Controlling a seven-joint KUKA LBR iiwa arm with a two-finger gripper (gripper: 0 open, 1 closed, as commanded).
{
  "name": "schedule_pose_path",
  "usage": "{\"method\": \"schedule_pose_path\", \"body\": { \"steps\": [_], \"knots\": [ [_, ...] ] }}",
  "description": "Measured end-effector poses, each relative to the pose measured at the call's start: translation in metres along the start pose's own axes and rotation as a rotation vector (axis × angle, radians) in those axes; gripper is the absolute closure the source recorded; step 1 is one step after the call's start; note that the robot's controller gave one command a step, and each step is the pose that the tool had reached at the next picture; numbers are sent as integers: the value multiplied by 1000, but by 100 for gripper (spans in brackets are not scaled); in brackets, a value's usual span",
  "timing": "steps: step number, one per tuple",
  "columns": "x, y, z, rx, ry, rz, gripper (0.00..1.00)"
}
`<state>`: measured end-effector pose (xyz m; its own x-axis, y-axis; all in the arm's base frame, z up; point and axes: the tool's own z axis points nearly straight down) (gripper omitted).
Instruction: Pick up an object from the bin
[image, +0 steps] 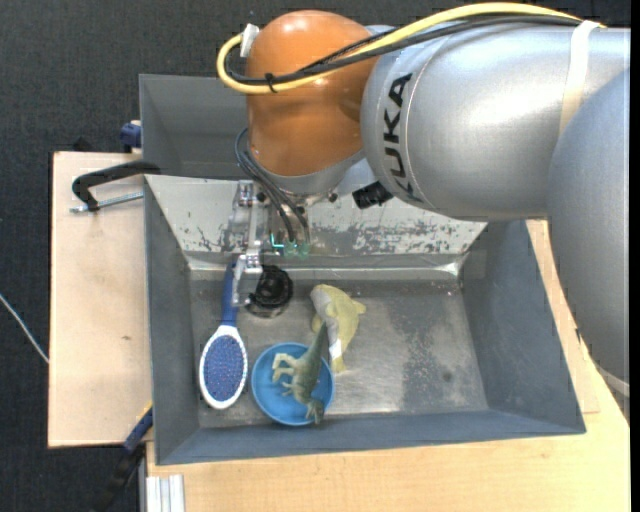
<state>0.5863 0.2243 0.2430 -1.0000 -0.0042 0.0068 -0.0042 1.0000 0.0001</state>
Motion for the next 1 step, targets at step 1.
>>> {"method": "schedule_pose_path", "body": {
  "steps": [1],
  "knots": [
    [64, -78, 161, -3, -16, -196, 0]
  ]
}}
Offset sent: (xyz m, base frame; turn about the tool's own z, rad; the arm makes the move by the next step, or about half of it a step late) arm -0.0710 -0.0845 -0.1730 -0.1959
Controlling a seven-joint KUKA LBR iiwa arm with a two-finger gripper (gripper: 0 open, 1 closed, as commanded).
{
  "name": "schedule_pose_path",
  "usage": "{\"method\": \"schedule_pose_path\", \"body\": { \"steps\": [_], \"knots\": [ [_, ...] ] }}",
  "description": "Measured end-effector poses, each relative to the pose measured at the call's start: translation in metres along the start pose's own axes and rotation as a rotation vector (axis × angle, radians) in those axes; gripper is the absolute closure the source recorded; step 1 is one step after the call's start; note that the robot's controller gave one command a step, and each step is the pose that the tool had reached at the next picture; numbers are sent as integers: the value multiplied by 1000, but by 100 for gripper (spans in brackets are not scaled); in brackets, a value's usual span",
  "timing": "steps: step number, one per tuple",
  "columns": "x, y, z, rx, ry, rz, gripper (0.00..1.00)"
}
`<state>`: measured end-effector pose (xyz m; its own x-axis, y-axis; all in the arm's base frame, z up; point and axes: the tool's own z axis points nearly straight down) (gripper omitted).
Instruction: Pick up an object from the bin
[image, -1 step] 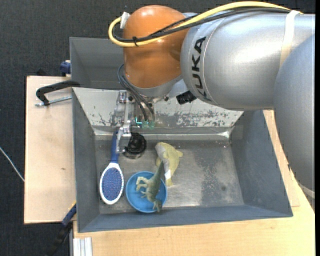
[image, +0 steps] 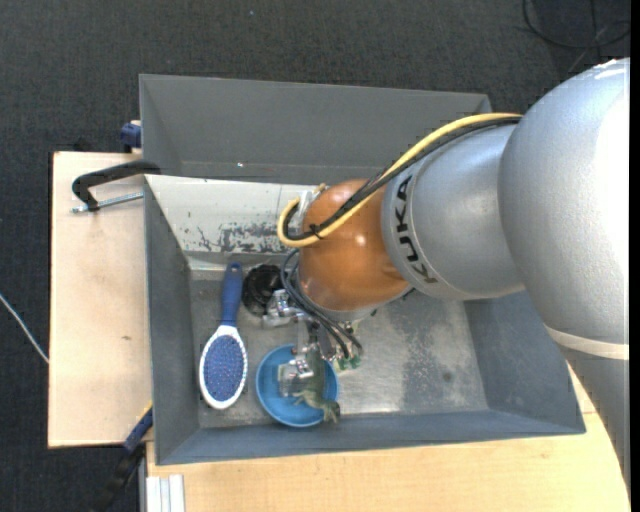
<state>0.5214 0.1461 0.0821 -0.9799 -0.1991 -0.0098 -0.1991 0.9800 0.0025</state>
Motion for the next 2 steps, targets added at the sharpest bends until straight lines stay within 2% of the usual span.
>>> {"method": "schedule_pose_path", "body": {
  "steps": [1, 2],
  "knots": [
    [16, -17, -20, 2, 8, 50, 0],
    [21, -21, -19, 1, 9, 71, 0]
  ]
}}
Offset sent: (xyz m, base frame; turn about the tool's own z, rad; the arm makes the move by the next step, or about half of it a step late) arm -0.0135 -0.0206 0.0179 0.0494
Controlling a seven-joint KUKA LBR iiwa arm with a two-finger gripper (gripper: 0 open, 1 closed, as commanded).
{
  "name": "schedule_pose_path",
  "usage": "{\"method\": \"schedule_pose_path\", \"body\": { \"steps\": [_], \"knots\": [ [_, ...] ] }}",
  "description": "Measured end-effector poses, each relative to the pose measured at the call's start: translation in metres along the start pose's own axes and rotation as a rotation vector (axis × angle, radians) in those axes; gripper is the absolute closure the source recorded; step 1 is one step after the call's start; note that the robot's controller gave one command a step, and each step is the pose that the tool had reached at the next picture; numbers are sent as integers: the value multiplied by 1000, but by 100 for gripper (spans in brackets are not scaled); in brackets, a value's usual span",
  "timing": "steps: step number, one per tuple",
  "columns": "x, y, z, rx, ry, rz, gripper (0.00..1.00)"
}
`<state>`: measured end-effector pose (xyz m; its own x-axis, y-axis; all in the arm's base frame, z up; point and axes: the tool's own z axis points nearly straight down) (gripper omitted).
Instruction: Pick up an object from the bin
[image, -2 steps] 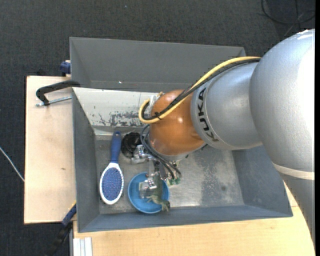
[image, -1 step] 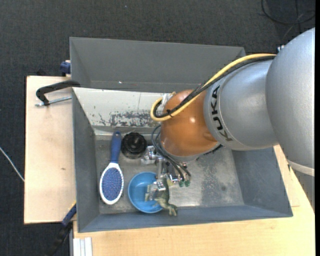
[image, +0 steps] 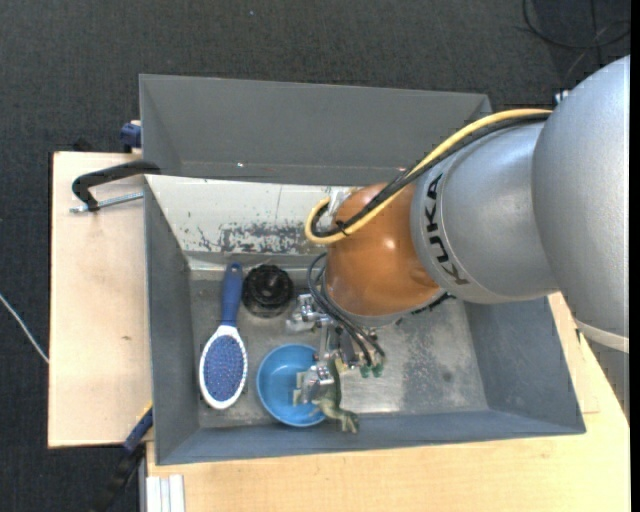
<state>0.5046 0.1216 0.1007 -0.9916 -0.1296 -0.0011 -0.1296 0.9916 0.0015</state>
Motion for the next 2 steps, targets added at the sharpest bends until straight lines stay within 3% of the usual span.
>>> {"method": "schedule_pose_path", "body": {
  "steps": [1, 2],
  "knots": [
    [4, -8, 26, -5, -5, 17, 0],
    [3, -7, 25, -1, -2, 16, 0]
  ]
}}
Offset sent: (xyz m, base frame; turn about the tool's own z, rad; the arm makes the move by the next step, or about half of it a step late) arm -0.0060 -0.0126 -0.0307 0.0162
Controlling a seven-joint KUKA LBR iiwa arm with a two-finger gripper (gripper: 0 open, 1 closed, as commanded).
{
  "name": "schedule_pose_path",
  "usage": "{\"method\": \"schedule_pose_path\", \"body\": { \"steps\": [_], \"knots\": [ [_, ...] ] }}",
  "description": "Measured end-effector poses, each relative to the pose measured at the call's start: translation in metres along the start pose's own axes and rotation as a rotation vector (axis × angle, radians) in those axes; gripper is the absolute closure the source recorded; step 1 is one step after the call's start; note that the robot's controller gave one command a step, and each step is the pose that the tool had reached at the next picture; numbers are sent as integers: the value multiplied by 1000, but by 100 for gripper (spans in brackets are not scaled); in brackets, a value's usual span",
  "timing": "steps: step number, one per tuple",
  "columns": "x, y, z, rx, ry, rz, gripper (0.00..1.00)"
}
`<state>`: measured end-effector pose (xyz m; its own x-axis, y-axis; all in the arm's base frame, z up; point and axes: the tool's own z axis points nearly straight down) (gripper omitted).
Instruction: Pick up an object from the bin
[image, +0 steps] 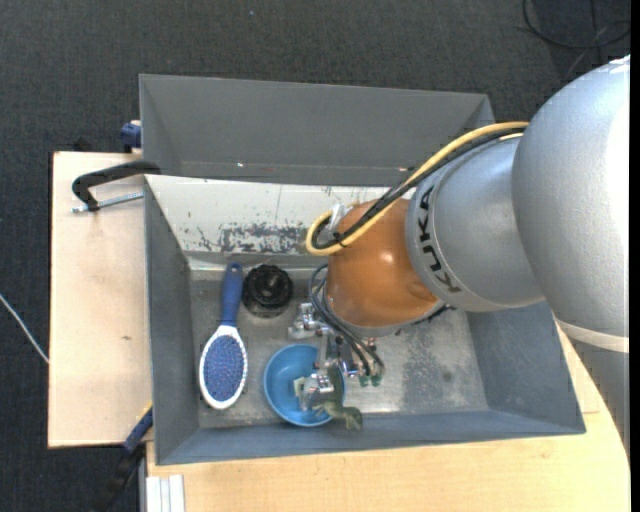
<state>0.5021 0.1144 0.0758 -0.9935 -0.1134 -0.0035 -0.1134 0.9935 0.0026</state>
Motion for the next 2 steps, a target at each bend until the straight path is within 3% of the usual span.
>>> {"method": "schedule_pose_path", "body": {
  "steps": [1, 2],
  "knots": [
    [-5, 1, -4, -4, -17, 3, 100],
    [-8, 2, -40, 0, -5, 3, 100]
  ]
}}
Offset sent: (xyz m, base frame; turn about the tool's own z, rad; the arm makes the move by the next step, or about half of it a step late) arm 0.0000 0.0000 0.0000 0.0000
